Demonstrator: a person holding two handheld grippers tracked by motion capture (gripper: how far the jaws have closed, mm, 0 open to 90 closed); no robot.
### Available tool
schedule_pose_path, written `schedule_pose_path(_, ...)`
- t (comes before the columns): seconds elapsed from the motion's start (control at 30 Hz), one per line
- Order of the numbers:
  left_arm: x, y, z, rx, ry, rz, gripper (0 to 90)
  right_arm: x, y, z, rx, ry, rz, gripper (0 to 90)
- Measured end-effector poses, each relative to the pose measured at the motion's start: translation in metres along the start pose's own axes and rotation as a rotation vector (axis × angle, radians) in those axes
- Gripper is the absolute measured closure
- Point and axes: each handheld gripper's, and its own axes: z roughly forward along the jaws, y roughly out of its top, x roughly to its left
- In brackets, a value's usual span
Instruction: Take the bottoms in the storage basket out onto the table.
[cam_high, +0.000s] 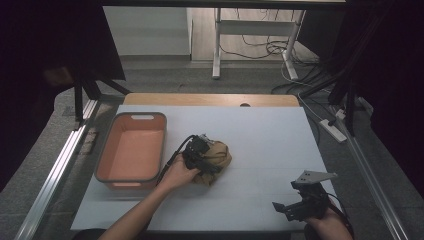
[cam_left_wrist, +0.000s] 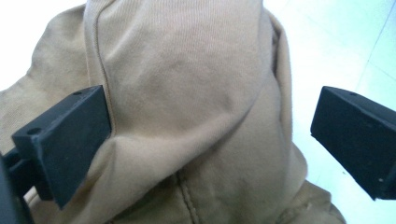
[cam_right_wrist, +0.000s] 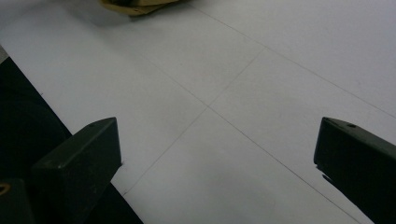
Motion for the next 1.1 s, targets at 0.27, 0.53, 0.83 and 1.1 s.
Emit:
schedule_pose_path(0.27, -0.0039, 0.0010, -0.0031, -0.002, -0.011, 0.009, 0.0, 0.0001, 0.0001, 0.0002, 0.001, 0.002, -0.001, 1.0)
schedule_pose_path(0.53, -0.0037, -0.0004, -0.0038, -0.011, -0.026, 0.011, 0.0, 0.0001, 0.0002, 0.0004, 0.005, 0.005, -0.006, 1.0)
schedule_pose_path(0.83, -0.0013, -0.0022, -0.0045, -0.032, -0.055, 0.011, 0.0, 0.0020, 0.0007, 0.0019, 0.020, 0.002, -0.022, 1.0)
schedule_pose_path(1.1, -0.0045, -0.0024, -0.0104, -0.049, -0.071, 0.017, 0.0, 0.0015, 0.0006, 0.0018, 0.019, 0.000, -0.017, 1.1)
